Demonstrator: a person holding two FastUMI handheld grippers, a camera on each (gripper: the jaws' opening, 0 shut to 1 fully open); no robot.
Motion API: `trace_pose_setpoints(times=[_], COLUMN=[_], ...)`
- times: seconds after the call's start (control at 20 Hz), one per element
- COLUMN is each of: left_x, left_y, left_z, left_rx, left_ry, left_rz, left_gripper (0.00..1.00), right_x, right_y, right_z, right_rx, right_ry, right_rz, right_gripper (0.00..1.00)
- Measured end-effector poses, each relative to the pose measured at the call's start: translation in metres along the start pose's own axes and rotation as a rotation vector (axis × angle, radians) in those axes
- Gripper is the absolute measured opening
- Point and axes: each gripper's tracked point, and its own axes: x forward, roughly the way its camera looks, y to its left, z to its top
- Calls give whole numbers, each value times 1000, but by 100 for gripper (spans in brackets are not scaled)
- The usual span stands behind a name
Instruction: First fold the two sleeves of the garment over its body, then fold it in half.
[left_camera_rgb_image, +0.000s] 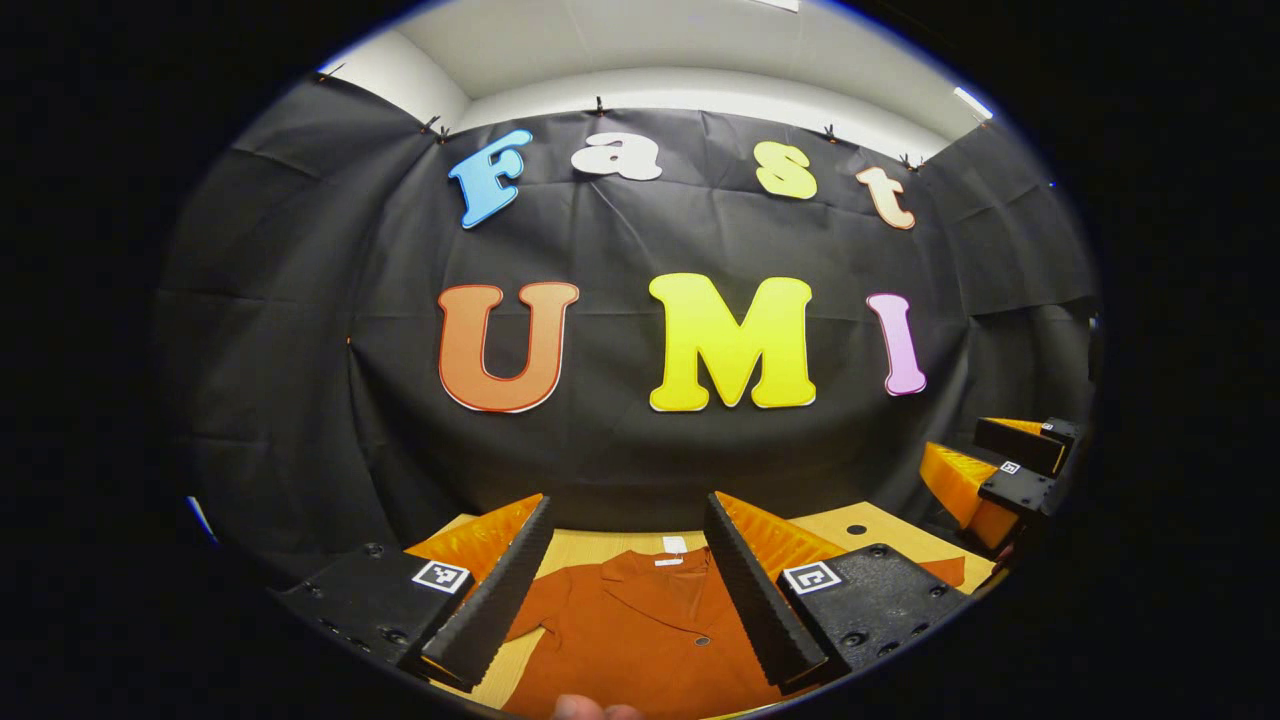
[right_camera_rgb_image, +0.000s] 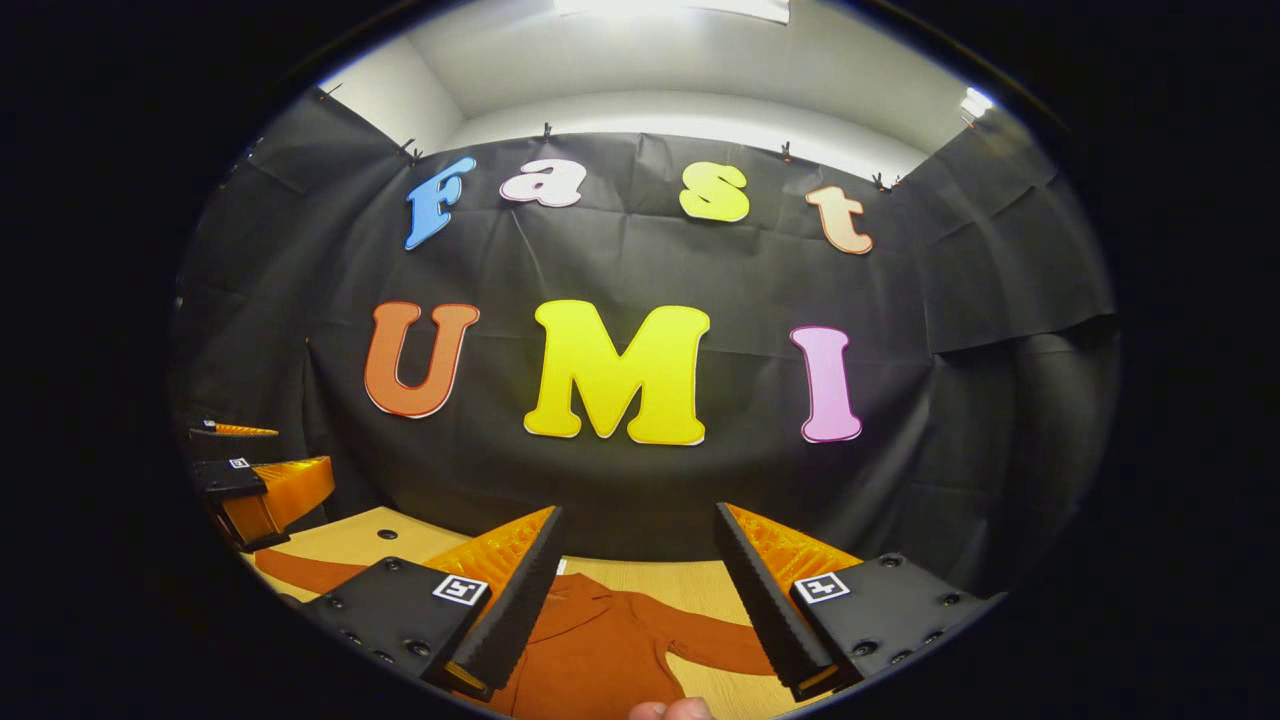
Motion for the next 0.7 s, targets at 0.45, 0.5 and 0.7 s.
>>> trace_pose_setpoints(times=[0.45, 0.5, 0.7], left_x=[2, 3, 3], left_y=[5, 3, 0], left_z=[-4, -5, -12], left_rx=[-5, -1, 3], left_ry=[12, 15, 33], left_rz=[21, 22, 10], left_gripper=[98, 98, 98], right_x=[2, 2, 3], right_y=[-13, -15, -35], right_z=[-5, -7, -19], right_rx=[4, 7, 17], right_ry=[10, 15, 41], right_rz=[-13, -16, -38], right_gripper=[95, 95, 95])
